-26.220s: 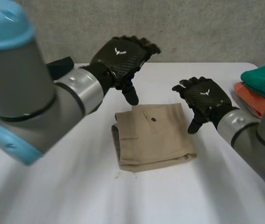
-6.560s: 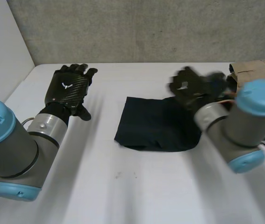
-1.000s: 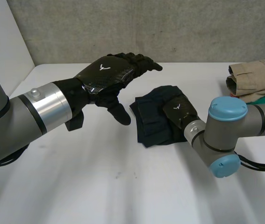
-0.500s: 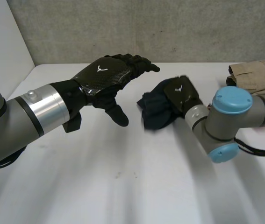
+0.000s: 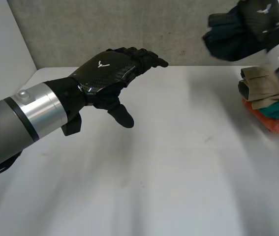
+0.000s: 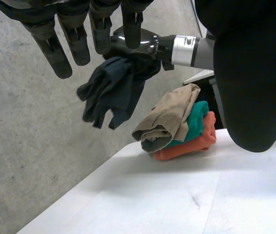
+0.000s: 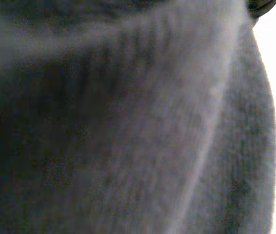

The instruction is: Fold the laundry.

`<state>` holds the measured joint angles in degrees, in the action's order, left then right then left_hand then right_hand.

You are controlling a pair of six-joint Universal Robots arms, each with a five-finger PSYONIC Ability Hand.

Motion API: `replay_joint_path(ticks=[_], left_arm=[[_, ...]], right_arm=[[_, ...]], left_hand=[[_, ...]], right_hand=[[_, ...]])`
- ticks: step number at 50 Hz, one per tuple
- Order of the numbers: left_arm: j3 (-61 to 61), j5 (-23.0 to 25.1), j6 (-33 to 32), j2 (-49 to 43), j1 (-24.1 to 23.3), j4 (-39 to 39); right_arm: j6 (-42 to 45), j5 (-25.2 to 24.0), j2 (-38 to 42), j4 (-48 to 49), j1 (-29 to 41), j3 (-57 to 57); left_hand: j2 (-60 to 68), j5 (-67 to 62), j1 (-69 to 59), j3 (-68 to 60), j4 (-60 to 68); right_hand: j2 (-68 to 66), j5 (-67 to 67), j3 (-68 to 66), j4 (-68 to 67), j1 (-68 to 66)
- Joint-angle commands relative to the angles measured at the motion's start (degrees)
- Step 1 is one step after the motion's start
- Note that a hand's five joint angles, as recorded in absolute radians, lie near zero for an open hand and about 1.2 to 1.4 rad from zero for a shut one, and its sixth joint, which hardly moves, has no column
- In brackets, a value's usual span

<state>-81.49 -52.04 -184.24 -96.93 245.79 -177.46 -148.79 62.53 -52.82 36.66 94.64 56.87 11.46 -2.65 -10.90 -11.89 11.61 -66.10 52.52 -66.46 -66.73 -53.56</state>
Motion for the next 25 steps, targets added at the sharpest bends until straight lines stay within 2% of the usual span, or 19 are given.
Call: replay_joint_path(ticks=[1,7,16,25], left_arm=[[-0.51,0.01,0.02,0.34,-0.14,0.01],[-1.3,-0.08,0.02,0.34,-0.23,0.01],[-2.53,-0.08,-0.07,0.34,-0.31,-0.08],[-2.53,-0.16,-0.16,0.51,-0.49,-0.08]], right_arm=[[-6.07,-6.71,0.87,1.31,-9.46,-1.23],[-11.95,-12.6,0.7,2.19,-16.4,1.66],[-13.28,-19.63,1.31,0.43,-23.53,8.08],[-13.28,-21.22,2.11,-3.96,-27.84,8.97]], left_hand=[[-0.07,1.25,-0.49,0.5,-0.22],[-0.07,1.25,-0.49,0.5,-0.22],[0.1,1.09,-0.66,0.33,-0.05],[0.43,0.75,-1.0,0.0,0.28]], right_hand=[[-13.9,17.48,-13.54,-13.27,-26.44],[-13.9,17.48,-13.54,-13.27,-26.44],[-13.9,17.48,-13.54,-13.27,-26.44],[-13.9,17.48,-13.54,-13.27,-26.44]])
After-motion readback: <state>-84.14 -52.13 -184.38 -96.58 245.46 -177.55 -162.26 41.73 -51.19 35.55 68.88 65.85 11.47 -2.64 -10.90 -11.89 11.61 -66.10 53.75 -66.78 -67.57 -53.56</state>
